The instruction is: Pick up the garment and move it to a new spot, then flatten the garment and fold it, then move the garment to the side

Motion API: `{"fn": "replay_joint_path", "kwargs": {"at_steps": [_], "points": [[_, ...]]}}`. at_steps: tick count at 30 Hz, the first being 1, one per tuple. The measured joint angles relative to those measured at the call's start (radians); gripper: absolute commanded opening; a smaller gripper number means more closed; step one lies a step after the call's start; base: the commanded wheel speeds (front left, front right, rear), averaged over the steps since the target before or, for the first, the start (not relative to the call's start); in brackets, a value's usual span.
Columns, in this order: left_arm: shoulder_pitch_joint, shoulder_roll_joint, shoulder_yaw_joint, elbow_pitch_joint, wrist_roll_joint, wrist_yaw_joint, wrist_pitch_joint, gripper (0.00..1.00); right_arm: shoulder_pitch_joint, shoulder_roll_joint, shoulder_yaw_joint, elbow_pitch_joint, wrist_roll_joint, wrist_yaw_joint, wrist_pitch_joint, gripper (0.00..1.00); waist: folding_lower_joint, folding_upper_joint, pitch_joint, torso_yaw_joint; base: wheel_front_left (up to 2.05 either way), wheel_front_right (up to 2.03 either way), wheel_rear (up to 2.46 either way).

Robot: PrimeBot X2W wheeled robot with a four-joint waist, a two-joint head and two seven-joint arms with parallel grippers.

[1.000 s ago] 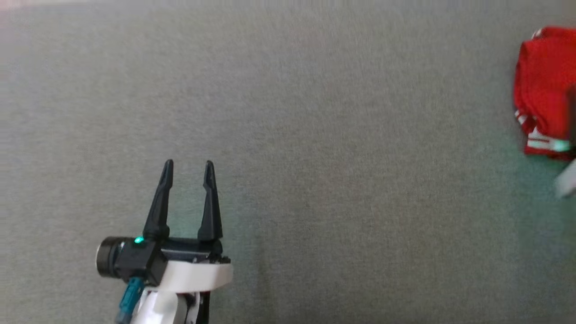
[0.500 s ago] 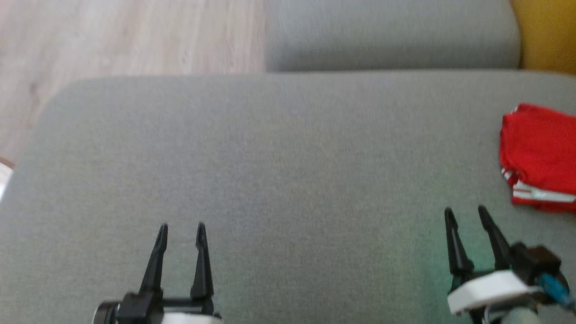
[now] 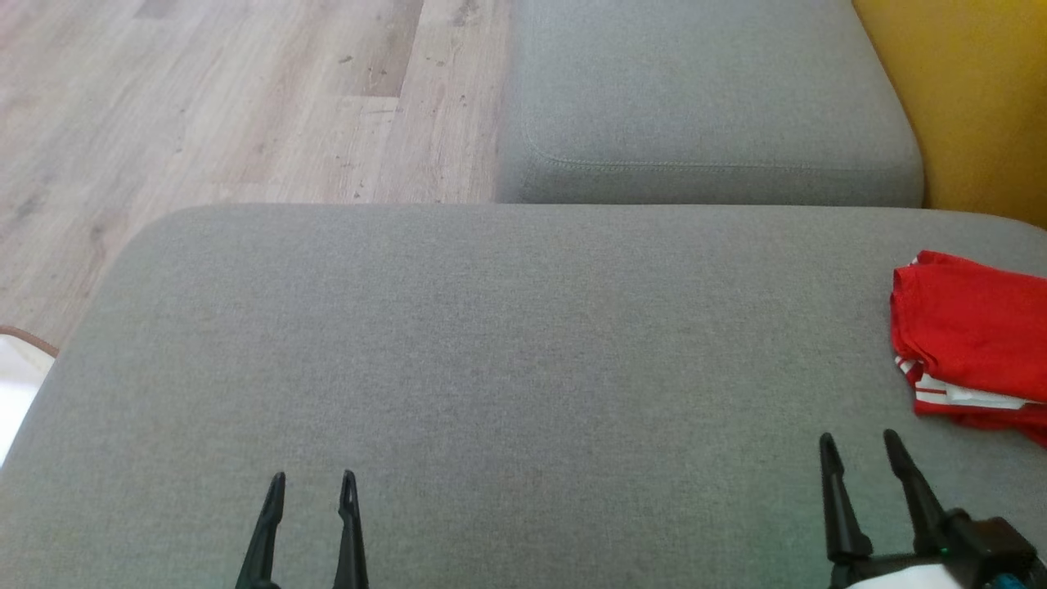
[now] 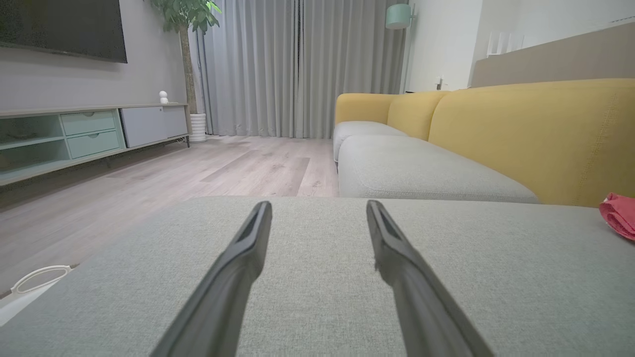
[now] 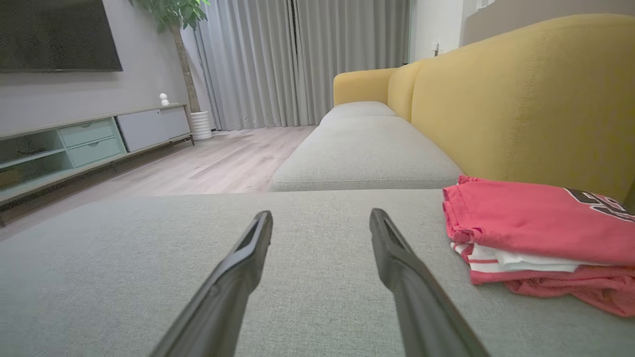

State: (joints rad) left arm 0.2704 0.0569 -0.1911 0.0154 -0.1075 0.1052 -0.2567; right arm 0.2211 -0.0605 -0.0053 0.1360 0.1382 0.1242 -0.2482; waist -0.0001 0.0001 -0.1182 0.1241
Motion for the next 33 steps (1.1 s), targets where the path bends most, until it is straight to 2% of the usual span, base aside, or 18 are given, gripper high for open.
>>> {"fn": "replay_joint_path", "kwargs": {"at_steps": [14, 15, 21, 33], "points": [[0.002, 0.000, 0.004, 0.011, 0.028, -0.023, 0.000, 1.00, 0.024, 0.012, 0.015, 0.000, -0.027, 0.000, 0.000, 1.00, 0.0001, 0.0000, -0.013, 0.002, 0.00, 0.00, 0.00], [0.002, 0.000, 0.004, 0.016, 0.033, -0.023, 0.000, 0.00, 0.024, 0.012, 0.015, 0.001, -0.027, 0.000, 0.000, 0.00, 0.0001, 0.0000, -0.014, 0.001, 0.00, 0.00, 0.00], [0.028, 0.000, -0.001, 0.098, 0.033, -0.023, 0.001, 0.00, 0.046, 0.015, 0.020, 0.082, -0.024, 0.000, 0.002, 0.00, 0.0001, 0.0000, -0.014, 0.000, 0.00, 0.00, 0.00], [0.022, 0.002, 0.003, 0.114, -0.119, -0.036, 0.028, 0.00, 0.049, 0.015, 0.015, 0.092, 0.115, 0.000, 0.033, 0.00, 0.0002, 0.0000, -0.001, -0.012, 0.00, 0.00, 0.00]]}}
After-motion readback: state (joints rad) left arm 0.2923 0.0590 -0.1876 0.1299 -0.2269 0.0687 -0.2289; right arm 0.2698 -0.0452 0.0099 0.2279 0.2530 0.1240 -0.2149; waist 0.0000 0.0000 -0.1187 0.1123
